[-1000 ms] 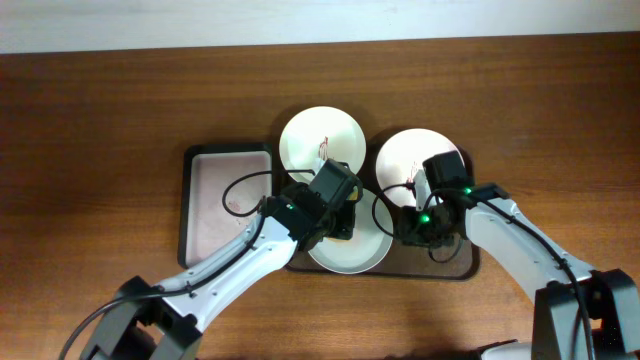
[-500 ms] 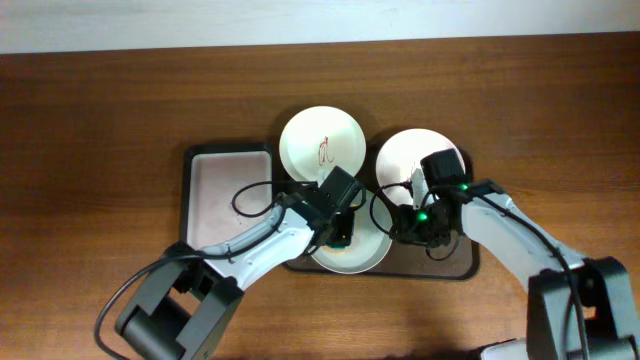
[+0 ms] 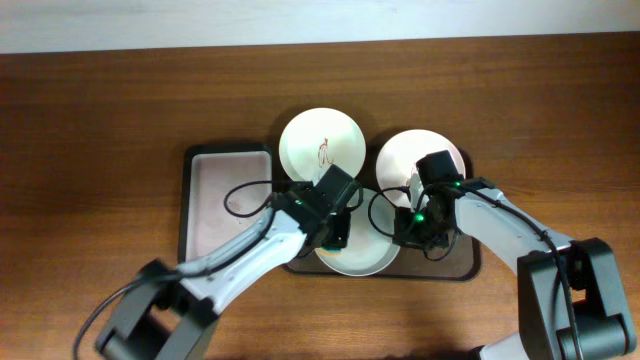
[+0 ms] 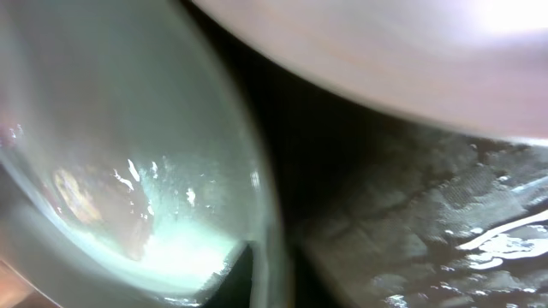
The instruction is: Clean dirty plates on tray and stack at the side
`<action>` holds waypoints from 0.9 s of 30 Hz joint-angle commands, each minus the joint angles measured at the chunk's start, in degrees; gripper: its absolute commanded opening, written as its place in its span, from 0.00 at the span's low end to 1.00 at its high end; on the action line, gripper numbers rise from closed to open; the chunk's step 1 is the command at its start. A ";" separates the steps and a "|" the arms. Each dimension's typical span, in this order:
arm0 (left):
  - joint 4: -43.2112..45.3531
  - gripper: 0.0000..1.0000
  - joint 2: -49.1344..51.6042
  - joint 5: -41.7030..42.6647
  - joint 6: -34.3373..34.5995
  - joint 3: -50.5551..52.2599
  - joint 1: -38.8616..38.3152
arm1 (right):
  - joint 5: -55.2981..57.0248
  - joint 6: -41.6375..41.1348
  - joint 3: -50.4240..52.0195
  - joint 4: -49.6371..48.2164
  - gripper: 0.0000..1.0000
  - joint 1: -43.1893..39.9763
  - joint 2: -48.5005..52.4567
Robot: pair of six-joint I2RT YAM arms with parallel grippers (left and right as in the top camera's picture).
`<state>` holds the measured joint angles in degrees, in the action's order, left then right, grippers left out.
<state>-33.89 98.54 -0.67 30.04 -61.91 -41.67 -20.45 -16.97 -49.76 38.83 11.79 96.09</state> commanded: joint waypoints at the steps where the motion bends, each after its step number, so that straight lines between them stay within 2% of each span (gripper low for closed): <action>1: -2.73 0.00 -6.71 -5.57 -0.11 -0.13 0.90 | 2.03 0.39 -0.31 -0.28 0.24 0.20 0.81; 2: -3.65 0.00 -7.45 -6.51 -0.09 -0.13 1.73 | 2.03 0.39 -0.31 -0.33 0.23 0.20 0.81; 6: -5.68 0.00 -8.59 -6.64 -0.11 -0.13 7.61 | 0.90 0.63 -0.31 -0.28 0.04 0.26 0.81; 13: -5.86 0.00 -8.68 -1.38 -7.48 -0.13 19.43 | 0.70 0.66 -2.08 1.38 0.04 0.26 -0.42; 18: -5.86 0.00 -8.55 4.04 -14.10 -0.07 27.80 | 4.98 2.14 -7.30 6.88 0.04 0.26 -6.99; 22: -5.84 0.00 -7.43 5.84 -18.23 -0.04 32.00 | 14.99 2.08 -10.01 9.44 0.04 0.39 -13.16; 27: -5.60 0.00 -5.31 5.79 -18.40 -0.07 33.27 | 33.55 1.84 -10.32 9.92 0.04 5.99 -17.57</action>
<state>-39.77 91.64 3.79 13.82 -61.91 -8.91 -0.10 -15.22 -58.74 48.73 13.91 80.64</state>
